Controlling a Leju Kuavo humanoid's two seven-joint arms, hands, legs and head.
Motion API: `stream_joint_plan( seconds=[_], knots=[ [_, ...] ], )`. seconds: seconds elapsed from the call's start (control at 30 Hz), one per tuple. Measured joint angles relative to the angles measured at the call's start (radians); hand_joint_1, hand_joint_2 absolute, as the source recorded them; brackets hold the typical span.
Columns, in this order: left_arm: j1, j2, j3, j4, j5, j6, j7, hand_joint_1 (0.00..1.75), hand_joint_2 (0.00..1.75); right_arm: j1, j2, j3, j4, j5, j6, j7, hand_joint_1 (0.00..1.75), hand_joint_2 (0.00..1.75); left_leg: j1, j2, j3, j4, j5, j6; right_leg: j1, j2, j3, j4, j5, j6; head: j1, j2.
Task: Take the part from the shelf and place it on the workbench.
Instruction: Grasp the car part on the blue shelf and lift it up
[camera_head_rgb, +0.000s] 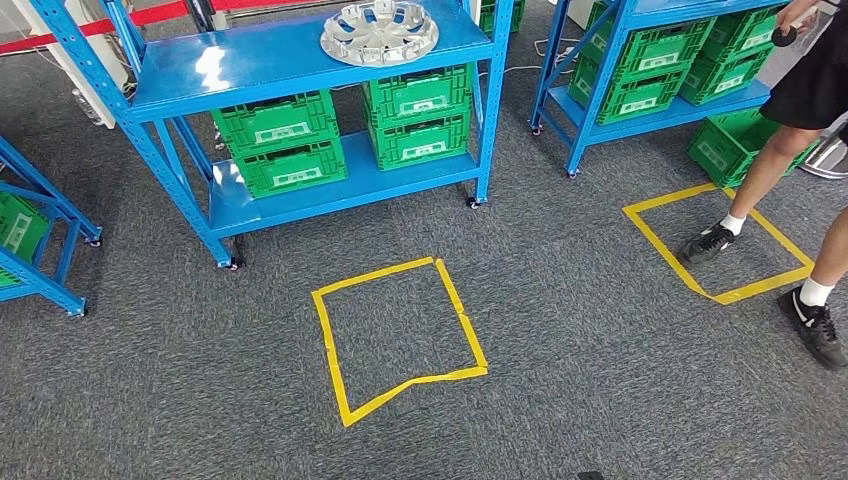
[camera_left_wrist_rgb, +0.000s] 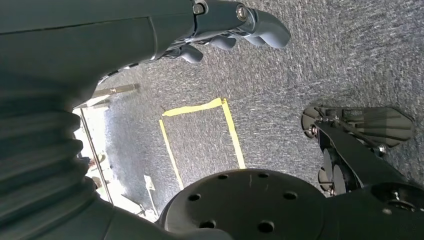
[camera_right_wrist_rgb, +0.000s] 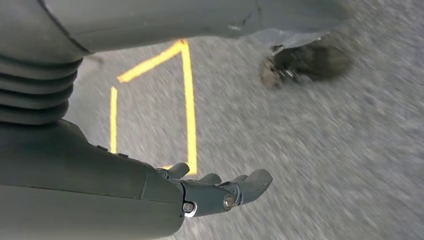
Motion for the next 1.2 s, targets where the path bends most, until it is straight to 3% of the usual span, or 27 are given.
stream_joint_plan(
  seconds=[0.03, 0.13, 0.17, 0.23, 0.37, 0.43, 0.57, 0.97, 1.2],
  knots=[
    [0.002, 0.0, -0.003, -0.003, 0.006, -0.003, -0.004, 0.0, 1.31, 0.007, 0.003, 0.006, -0.001, -0.01, 0.003, 0.004, 0.0, 1.75, 0.0, 0.0, 0.0, 0.0, 0.0, 0.0, 0.0, 0.0, 0.0, 0.0, 0.0, 0.0, 0.0, 0.0],
    [0.006, 0.001, -0.008, -0.009, 0.014, -0.007, -0.007, 0.0, 1.31, 0.019, 0.007, 0.02, -0.004, -0.019, 0.004, 0.009, 0.0, 1.75, 0.0, 0.0, 0.0, 0.0, 0.0, 0.0, 0.0, 0.0, 0.0, 0.0, 0.0, 0.0, 0.0, 0.0],
    [0.007, 0.001, -0.008, -0.011, 0.015, -0.007, -0.007, 0.0, 1.75, 0.021, 0.008, 0.024, -0.004, -0.02, 0.004, 0.009, 0.0, 1.75, 0.0, 0.0, 0.0, 0.0, 0.0, 0.0, 0.0, 0.0, 0.0, 0.0, 0.0, 0.0, 0.0, 0.0],
    [0.008, 0.001, -0.008, -0.013, 0.015, -0.007, -0.007, 0.0, 1.75, 0.023, 0.01, 0.03, -0.005, -0.023, 0.004, 0.01, 0.0, 1.75, 0.0, 0.0, 0.0, 0.0, 0.0, 0.0, 0.0, 0.0, 0.0, 0.0, 0.0, 0.0, 0.0, 0.0],
    [0.01, 0.002, -0.01, -0.017, 0.015, -0.007, -0.007, 0.0, 1.75, 0.028, 0.012, 0.036, -0.008, -0.024, 0.004, 0.01, 0.0, 0.0, 0.0, 0.0, 0.0, 0.0, 0.0, 0.0, 0.0, 0.0, 0.0, 0.0, 0.0, 0.0, 0.0, 0.0],
    [0.011, 0.002, -0.012, -0.019, 0.015, -0.007, -0.007, 0.0, 1.75, 0.029, 0.013, 0.036, -0.008, -0.025, 0.004, 0.01, 0.0, 0.0, 0.0, 0.0, 0.0, 0.0, 0.0, 0.0, 0.0, 0.0, 0.0, 0.0, 0.0, 0.0, 0.0, 0.0],
    [0.011, 0.002, -0.015, -0.021, 0.015, -0.007, -0.007, 0.0, 1.75, 0.029, 0.013, 0.036, -0.008, -0.025, 0.004, 0.01, 0.0, 1.75, 0.0, 0.0, 0.0, 0.0, 0.0, 0.0, 0.0, 0.0, 0.0, 0.0, 0.0, 0.0, 0.0, 0.0],
    [0.008, 0.003, -0.015, -0.02, 0.004, -0.006, -0.002, 0.0, 1.75, 0.027, 0.014, 0.029, -0.008, -0.012, 0.002, 0.015, 0.0, 1.75, 0.0, 0.0, 0.0, 0.0, 0.0, 0.0, 0.0, 0.0, 0.0, 0.0, 0.0, 0.0, 0.0, 0.0],
    [-0.021, 0.007, -0.007, 0.001, -0.108, 0.026, 0.049, 0.0, 1.75, 0.0, 0.017, -0.063, -0.002, 0.11, -0.033, 0.044, 0.0, 1.75, 0.0, 0.0, 0.0, 0.0, 0.0, 0.0, 0.0, 0.0, 0.0, 0.0, 0.0, 0.0, 0.0, 0.0]
  ],
)
